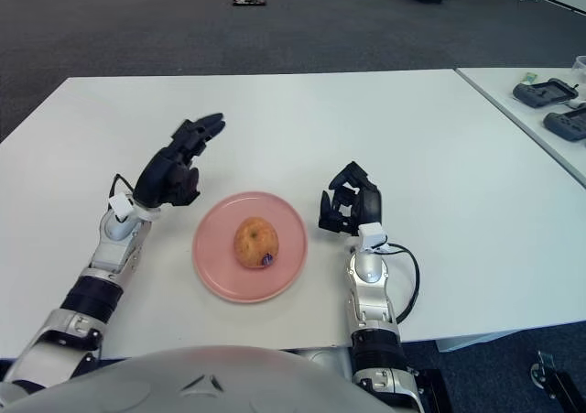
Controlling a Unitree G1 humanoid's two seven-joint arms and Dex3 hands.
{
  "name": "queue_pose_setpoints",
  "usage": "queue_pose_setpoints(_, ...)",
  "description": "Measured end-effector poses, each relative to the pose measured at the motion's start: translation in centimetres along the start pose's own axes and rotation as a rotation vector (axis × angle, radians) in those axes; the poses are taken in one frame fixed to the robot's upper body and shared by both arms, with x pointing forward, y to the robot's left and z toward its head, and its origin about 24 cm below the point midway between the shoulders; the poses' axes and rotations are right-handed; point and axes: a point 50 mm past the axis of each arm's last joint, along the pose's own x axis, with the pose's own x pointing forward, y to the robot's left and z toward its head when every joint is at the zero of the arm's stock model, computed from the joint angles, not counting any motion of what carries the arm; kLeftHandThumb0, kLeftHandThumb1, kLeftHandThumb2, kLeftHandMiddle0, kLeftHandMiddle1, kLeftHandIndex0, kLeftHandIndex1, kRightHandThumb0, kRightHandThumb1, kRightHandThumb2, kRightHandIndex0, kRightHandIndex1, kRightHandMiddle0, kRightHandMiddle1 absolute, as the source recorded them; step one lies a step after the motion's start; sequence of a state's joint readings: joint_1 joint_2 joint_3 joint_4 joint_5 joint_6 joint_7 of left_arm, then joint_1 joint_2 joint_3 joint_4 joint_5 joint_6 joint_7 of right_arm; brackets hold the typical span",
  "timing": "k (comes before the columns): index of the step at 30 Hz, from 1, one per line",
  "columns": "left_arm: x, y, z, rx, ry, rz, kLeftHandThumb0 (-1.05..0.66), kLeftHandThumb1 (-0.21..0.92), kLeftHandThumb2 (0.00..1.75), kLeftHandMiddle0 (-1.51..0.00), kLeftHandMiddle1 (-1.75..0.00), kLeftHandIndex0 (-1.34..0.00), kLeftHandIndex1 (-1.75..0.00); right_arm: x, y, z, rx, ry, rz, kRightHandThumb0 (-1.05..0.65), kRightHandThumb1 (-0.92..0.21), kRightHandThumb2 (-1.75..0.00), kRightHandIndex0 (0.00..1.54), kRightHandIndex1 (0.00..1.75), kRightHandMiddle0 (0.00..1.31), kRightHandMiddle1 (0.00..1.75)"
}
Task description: Put the apple into the plate.
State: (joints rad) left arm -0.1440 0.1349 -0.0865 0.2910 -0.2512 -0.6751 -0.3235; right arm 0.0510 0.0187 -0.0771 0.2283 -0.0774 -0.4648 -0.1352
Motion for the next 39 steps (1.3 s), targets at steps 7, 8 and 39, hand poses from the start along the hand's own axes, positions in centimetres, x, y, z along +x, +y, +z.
queue_pose_setpoints(7,-0.9,1.3,-1.1,-0.117,0.009,0.328,-0.73,0.79,1.02,-0.30,-1.47,-0.17,-1.71,0.0,0.1,0.0,0.008,-0.006,0.002,-0.52,-0.22,-1.45,1.22,1.75,0.70,1.75)
queue_pose_setpoints(8,-1.1,1.4,-1.4,-0.128,0.016,0.377,-0.72,0.79,1.03,-0.32,-1.49,-0.18,-1.72,0.0,0.1,0.1,0.012,-0.013,0.002,-0.52,-0.22,-1.45,1.23,1.75,0.70,1.75)
queue_pose_setpoints(39,-4.8,1.7,-5.3,-0.137,0.225,0.689,-0.42,0.52,1.07,-0.73,-1.75,-0.45,-1.75,0.2,0.3,0.1,0.045,-0.050,0.035,-0.53,-0.20,-1.47,1.34,1.75,0.71,1.75)
